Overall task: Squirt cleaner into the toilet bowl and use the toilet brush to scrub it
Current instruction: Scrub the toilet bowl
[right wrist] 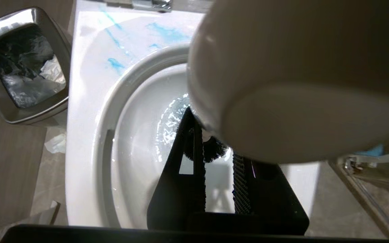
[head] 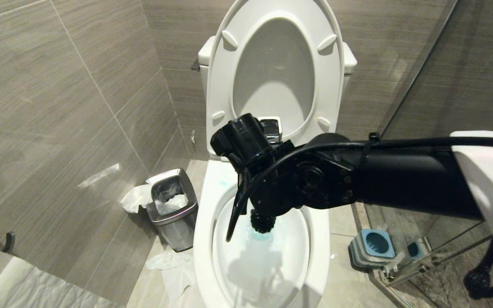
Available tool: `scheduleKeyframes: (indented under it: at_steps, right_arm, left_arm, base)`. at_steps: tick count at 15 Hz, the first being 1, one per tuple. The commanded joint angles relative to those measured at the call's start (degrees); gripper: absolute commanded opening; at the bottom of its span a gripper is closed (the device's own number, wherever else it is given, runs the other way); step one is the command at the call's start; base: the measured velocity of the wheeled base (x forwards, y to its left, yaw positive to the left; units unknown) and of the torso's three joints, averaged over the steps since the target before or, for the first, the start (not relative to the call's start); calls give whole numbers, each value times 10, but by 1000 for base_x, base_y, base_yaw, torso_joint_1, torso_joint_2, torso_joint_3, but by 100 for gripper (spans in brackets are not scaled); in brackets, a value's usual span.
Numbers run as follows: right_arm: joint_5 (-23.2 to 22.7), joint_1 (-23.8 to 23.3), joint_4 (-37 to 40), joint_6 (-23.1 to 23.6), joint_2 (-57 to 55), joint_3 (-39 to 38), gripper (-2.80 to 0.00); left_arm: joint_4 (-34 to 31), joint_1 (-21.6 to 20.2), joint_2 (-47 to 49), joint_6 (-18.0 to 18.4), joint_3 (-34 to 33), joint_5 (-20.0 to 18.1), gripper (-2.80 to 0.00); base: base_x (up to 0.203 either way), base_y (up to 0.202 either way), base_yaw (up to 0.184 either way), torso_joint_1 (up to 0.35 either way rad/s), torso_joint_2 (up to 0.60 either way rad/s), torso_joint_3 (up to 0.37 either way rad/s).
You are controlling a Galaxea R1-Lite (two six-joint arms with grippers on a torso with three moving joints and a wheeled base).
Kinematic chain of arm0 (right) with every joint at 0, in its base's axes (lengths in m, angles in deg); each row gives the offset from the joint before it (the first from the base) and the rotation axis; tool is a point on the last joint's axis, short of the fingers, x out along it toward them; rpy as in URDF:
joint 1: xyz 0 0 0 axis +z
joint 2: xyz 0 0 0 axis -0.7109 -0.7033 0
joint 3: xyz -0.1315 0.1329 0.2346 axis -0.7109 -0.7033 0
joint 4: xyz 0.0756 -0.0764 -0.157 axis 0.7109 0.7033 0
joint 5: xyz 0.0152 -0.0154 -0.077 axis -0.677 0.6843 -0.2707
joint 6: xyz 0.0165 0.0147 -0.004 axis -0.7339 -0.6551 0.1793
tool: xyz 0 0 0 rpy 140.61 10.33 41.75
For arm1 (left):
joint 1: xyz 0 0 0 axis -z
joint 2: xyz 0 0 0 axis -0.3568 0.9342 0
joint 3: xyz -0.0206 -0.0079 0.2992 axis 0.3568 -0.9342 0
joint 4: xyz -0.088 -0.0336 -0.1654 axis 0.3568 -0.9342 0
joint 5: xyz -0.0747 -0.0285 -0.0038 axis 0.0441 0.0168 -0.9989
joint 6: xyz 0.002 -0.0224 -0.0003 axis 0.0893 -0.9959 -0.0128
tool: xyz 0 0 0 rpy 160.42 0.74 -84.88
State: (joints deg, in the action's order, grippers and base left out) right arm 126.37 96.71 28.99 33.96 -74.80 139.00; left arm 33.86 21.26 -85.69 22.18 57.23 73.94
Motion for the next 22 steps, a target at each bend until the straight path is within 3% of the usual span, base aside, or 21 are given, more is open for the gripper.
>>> scheduleKeyframes:
  at_steps: [1, 13, 17, 20, 22]
  right_arm:
    - [4, 2, 17, -2, 51, -1, -280]
    - [2, 7, 51, -7, 97, -14, -280]
    - [4, 20, 49, -49, 97, -106, -280]
    - [4, 21, 51, -54, 104, -60, -280]
    - [5, 26, 50, -63, 109, -86, -280]
  left_arm:
    - [0, 0, 1, 0, -1, 0, -280]
    - [0, -1, 1, 0, -1, 0, -280]
    - [0, 0, 1, 0, -1, 0, -280]
    - [0, 0, 1, 0, -1, 0, -280]
    - [0, 0, 1, 0, -1, 0, -280]
  base:
    - [0, 0, 0, 0, 0, 0]
    - [0, 0, 0, 0, 0, 0]
    - [0, 0, 0, 0, 0, 0]
    - [0, 0, 0, 0, 0, 0]
    - [0, 0, 0, 0, 0, 0]
